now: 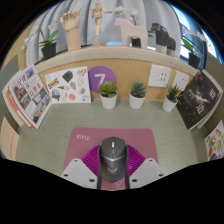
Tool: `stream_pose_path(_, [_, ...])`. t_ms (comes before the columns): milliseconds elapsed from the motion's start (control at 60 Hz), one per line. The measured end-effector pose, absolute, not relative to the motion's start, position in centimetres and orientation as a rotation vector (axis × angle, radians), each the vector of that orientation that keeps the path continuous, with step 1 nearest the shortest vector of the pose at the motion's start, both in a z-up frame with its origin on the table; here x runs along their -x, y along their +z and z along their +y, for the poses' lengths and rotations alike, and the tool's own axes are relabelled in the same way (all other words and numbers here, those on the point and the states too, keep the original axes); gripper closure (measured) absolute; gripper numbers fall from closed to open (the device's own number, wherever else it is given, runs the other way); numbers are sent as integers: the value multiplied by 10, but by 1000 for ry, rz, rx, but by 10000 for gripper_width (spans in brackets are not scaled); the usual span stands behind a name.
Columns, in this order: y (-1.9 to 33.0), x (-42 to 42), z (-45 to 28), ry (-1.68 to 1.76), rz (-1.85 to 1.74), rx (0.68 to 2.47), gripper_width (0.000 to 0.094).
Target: Arrange mouse
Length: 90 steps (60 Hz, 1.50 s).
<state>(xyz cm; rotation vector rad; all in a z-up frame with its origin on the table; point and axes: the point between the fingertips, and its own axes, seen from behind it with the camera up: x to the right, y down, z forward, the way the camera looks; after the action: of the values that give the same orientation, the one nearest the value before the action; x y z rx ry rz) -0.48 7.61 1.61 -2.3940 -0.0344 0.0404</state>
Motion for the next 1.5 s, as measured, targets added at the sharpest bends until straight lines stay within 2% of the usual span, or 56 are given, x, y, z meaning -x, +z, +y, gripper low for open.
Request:
stream_pose_path(150, [-15,8,69,54,-47,2446,599])
stream_pose_path(200, [-13,8,71,63,-28,2429,594])
stream_pose_path(417, [-13,9,73,63,-40,2422,430])
stream_pose_path(517, [-13,18,68,96,-72,2450,223])
stream_pose_path(567, [-7,18,63,76,-91,2467,158])
stream_pose_path(667, [24,22,55,45,-103,2458,134])
stream_pose_path(950, [176,34,-5,-8,6,2316,129])
stream_pose_path(1067, [220,41,-46,-16,49,2256,130])
stream_pose_path(1217, [246,52,-100,-41,71,2227,130])
stream_pose_path(1500, [259,85,-171,-16,69,2207,126])
